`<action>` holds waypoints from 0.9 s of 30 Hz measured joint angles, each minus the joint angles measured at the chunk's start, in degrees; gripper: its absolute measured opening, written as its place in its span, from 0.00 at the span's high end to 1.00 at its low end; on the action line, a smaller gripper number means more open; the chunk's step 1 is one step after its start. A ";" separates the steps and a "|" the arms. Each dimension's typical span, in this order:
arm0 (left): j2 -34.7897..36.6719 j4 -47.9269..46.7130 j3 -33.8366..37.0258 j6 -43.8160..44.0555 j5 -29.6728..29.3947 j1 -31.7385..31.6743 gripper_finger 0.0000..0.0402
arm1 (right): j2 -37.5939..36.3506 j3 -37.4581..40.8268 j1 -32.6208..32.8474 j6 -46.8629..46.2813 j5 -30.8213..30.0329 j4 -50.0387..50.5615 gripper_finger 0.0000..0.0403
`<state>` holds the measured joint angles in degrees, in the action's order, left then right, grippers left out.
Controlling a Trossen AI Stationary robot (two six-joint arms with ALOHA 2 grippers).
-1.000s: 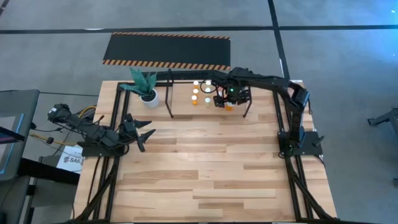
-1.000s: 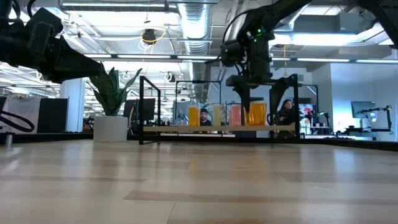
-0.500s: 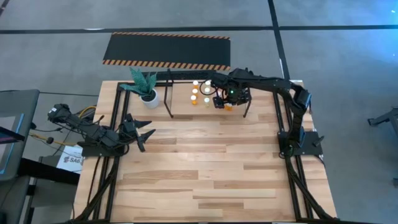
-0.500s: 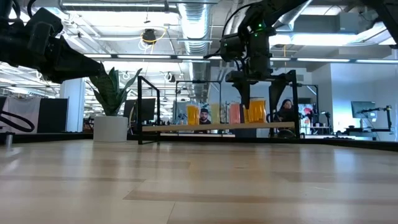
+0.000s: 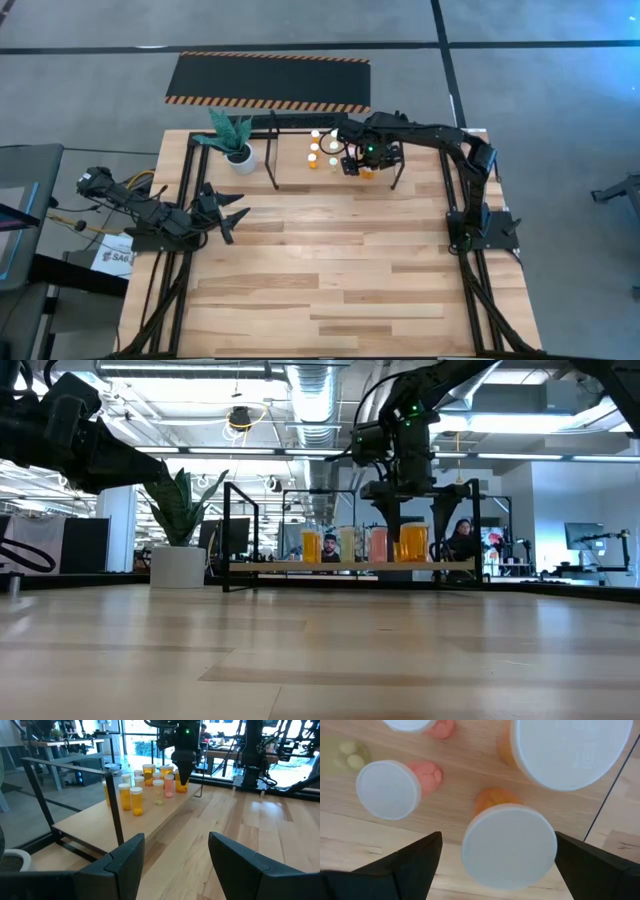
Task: Pick and place medicine bottles onto shelf by color
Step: Put the big orange pill bottle aligned with the other big orange pill bottles on the shelf
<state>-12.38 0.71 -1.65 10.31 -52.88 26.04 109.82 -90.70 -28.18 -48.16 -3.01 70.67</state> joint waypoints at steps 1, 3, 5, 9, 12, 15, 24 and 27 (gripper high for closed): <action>0.00 0.02 0.00 0.01 0.01 0.00 0.48 | 0.11 0.01 0.05 0.01 0.02 0.15 0.03; 0.00 0.01 0.00 0.01 0.00 0.00 0.48 | 0.20 0.02 -0.09 0.02 0.02 0.18 0.03; 0.02 0.02 0.00 0.00 0.00 0.00 0.48 | 0.18 0.02 -0.09 0.06 0.00 0.13 0.03; 0.00 0.01 0.00 0.00 0.00 0.00 0.48 | 0.18 0.02 -0.09 0.17 0.01 0.13 0.03; 0.01 0.02 0.02 0.02 0.01 0.00 0.48 | 0.18 0.02 -0.09 0.17 0.00 0.12 0.03; 0.00 0.02 0.00 0.00 0.00 0.00 0.48 | 0.18 0.02 -0.07 0.16 0.00 0.05 0.03; 0.00 0.00 0.00 0.02 0.02 0.00 0.48 | 1.25 0.05 0.35 0.17 -0.59 -0.61 0.03; 0.01 0.01 0.00 0.01 0.02 0.01 0.48 | 1.63 -0.15 0.36 0.20 -0.55 -0.93 0.03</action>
<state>-12.37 0.72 -1.65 10.31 -52.87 26.05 111.45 -90.85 -27.82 -47.96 -3.55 69.74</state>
